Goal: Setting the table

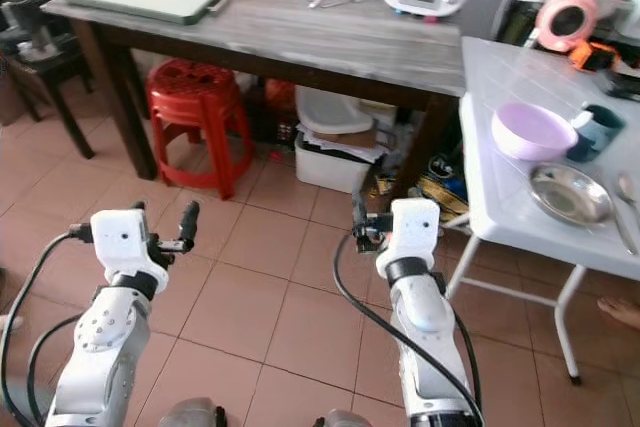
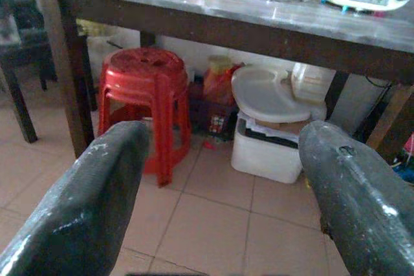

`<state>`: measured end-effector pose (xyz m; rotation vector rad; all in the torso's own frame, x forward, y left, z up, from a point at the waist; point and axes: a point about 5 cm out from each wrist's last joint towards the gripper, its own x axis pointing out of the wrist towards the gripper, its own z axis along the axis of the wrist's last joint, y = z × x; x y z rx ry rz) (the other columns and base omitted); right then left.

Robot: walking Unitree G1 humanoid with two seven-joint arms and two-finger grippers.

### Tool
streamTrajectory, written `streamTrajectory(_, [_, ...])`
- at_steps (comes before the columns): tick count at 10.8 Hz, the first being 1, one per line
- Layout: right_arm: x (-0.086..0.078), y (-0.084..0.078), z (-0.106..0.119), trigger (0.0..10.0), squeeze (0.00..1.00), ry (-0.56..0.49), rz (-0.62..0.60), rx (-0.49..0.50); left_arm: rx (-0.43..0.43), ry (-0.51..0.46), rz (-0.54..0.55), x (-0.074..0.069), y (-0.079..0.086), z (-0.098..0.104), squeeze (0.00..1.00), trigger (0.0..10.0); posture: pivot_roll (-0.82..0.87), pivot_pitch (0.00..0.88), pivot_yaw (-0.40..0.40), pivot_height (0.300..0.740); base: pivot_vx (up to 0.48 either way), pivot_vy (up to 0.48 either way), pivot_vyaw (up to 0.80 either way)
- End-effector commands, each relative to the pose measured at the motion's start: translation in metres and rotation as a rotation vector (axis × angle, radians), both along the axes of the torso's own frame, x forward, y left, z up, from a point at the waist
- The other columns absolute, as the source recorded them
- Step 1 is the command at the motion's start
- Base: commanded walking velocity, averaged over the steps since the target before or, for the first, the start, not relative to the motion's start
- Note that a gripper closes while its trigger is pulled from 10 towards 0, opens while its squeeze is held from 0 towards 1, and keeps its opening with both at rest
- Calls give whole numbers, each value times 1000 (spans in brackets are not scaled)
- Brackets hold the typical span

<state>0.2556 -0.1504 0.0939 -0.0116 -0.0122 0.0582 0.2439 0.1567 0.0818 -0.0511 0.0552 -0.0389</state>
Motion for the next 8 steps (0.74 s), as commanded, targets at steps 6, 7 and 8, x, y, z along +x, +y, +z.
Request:
streamTrajectory(6, [-19, -11, -6, 10000, 0, 16, -130, 31, 7, 20, -122, 4, -7, 0, 0, 10000, 18, 0, 5, 740, 0, 0, 0])
streamTrajectory(7, [-23, -13, -8, 10000, 0, 21, -141, 29, -6, 25, -119, 4, -6, -1, 0, 10000, 6, 0, 17, 740, 0, 0, 0])
streamTrajectory(8, [-27, -18, -8, 10000, 0, 22, -174, 21, -1, 28, -122, 4, -6, -2, 0, 10000, 0, 0, 25, 740, 0, 0, 0])
